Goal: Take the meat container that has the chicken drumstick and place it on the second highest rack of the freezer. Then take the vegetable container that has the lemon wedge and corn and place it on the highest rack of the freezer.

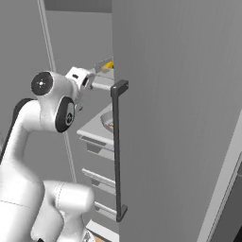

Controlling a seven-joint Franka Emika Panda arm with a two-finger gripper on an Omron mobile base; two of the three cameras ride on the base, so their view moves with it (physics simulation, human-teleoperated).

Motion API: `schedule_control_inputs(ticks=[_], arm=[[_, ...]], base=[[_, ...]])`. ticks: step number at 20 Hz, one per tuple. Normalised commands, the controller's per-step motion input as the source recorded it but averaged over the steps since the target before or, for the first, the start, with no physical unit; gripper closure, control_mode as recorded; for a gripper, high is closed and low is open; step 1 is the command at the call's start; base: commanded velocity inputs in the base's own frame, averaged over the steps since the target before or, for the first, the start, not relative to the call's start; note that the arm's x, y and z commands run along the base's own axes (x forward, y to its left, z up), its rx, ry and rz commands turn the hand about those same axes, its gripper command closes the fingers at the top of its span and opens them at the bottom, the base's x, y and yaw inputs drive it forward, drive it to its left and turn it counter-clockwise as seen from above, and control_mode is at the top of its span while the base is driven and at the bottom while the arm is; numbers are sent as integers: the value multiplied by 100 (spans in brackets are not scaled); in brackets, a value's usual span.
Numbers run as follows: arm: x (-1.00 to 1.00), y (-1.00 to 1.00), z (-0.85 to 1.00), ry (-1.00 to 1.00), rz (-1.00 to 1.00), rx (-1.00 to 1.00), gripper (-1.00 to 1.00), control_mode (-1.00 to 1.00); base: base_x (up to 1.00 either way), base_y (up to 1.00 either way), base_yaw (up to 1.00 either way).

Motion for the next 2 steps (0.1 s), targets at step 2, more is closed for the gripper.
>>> schedule_control_inputs(ticks=[2], arm=[[-100,0,-50,0,0,0,-100,-100]], base=[[0,0,0]])
